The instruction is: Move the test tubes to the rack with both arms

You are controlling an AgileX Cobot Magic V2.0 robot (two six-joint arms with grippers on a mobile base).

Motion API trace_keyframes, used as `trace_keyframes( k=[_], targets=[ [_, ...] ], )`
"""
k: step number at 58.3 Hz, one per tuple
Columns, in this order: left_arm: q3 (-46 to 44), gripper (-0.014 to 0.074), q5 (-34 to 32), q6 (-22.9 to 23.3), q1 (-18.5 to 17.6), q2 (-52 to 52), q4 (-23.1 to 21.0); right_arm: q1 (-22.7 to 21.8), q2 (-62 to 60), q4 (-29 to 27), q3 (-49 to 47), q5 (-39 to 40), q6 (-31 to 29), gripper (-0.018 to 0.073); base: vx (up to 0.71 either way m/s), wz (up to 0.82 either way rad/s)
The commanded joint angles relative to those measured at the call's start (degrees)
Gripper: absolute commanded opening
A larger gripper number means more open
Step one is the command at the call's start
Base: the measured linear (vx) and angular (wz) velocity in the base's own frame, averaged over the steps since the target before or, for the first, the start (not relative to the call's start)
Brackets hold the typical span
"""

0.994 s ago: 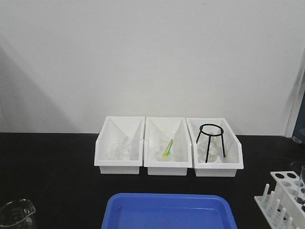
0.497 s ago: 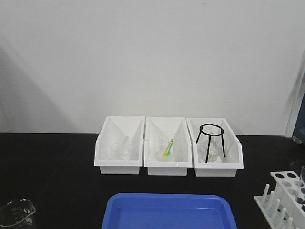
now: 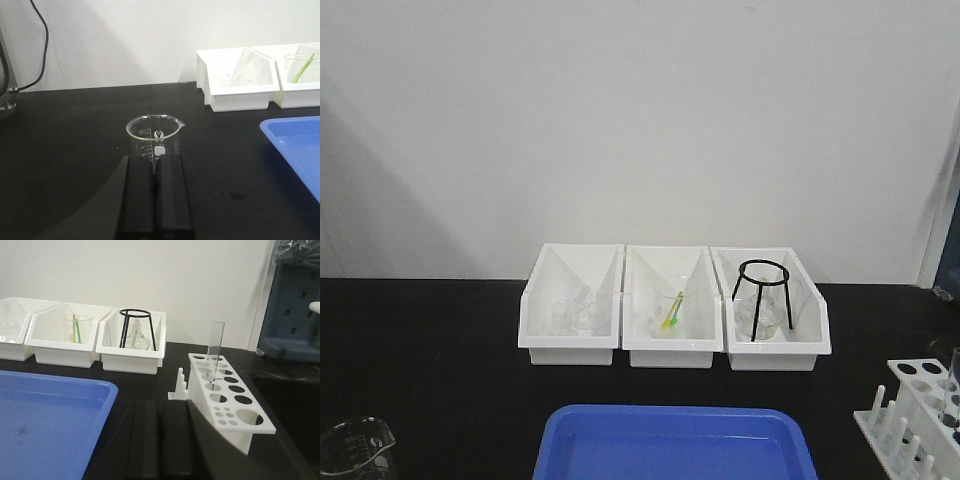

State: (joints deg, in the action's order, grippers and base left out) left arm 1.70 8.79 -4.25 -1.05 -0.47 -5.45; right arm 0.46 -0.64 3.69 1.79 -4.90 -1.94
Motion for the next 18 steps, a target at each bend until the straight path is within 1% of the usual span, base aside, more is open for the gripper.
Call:
trace_keyframes(
  k=[1, 18],
  targets=[
    [1.58, -0.0021, -5.09, 0.36, 0.00, -0.47, -0.14, -0.01, -0.46, 0.49, 0.56, 4.36, -0.49, -0.0007, 0.00, 0.00],
    [1.58, -0.0021, -5.09, 0.36, 0.00, -0.47, -0.14, -0.01, -0.46, 0.49, 0.56, 4.36, -0.49, -0.0007, 0.00, 0.00]
  ],
)
